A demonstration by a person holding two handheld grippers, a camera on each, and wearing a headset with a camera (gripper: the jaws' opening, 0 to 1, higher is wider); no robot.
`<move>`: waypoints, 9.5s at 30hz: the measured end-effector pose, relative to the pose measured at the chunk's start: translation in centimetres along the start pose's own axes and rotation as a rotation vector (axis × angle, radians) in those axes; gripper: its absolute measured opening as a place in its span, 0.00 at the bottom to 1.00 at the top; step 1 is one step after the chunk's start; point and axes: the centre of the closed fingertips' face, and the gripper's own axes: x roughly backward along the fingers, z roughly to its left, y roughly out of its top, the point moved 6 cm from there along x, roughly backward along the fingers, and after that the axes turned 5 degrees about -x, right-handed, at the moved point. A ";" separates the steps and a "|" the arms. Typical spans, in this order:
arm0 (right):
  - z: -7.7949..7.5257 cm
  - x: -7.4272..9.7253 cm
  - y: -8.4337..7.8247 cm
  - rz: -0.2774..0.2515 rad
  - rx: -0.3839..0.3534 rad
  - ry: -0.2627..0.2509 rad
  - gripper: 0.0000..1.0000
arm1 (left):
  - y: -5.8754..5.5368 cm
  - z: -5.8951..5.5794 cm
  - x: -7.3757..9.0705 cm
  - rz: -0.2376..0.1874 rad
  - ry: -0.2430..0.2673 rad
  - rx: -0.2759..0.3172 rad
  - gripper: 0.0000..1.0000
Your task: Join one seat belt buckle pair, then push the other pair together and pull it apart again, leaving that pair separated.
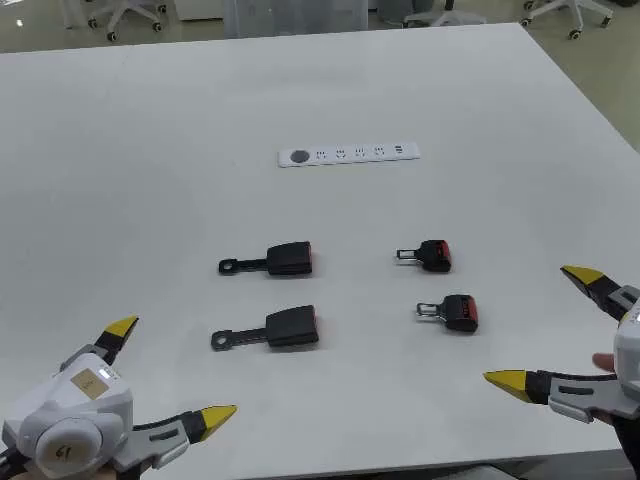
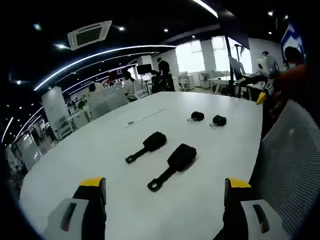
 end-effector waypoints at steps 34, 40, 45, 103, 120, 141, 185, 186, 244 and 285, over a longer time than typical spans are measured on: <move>-0.3 -0.2 0.2 0.091 0.071 -0.002 0.93 | -0.5 1.2 0.5 -0.003 0.061 -0.020 1.00; -0.4 -0.1 0.6 0.091 0.053 -0.005 0.90 | -0.7 1.0 0.3 0.004 0.052 -0.019 1.00; -0.6 -0.3 0.6 0.096 0.043 -0.001 0.92 | -0.8 0.9 0.3 0.012 0.050 -0.021 1.00; -0.4 -1.0 1.2 0.145 0.048 0.058 0.92 | -0.4 0.6 0.1 0.008 -0.010 0.036 0.99; -0.7 -2.9 1.8 0.206 0.149 0.151 0.78 | 2.6 0.7 -4.6 0.144 -0.198 -0.131 0.86; -1.6 -7.7 0.5 0.323 0.323 0.307 0.61 | 3.1 -2.2 -11.5 0.232 -0.453 -0.246 0.62; -4.4 -15.6 -4.8 0.586 0.448 0.545 0.36 | 0.6 -3.5 -18.0 0.459 -0.668 -0.512 0.34; -4.3 -15.6 -4.8 0.587 0.454 0.546 0.35 | 0.6 -3.5 -18.0 0.458 -0.671 -0.513 0.34; 6.8 -21.5 -1.1 0.465 0.515 0.635 0.33 | 0.4 -3.6 -18.7 0.499 -0.758 -0.613 0.33; 9.4 -23.2 0.1 0.399 0.534 0.661 0.31 | 0.6 -3.7 -18.9 0.541 -0.769 -0.652 0.32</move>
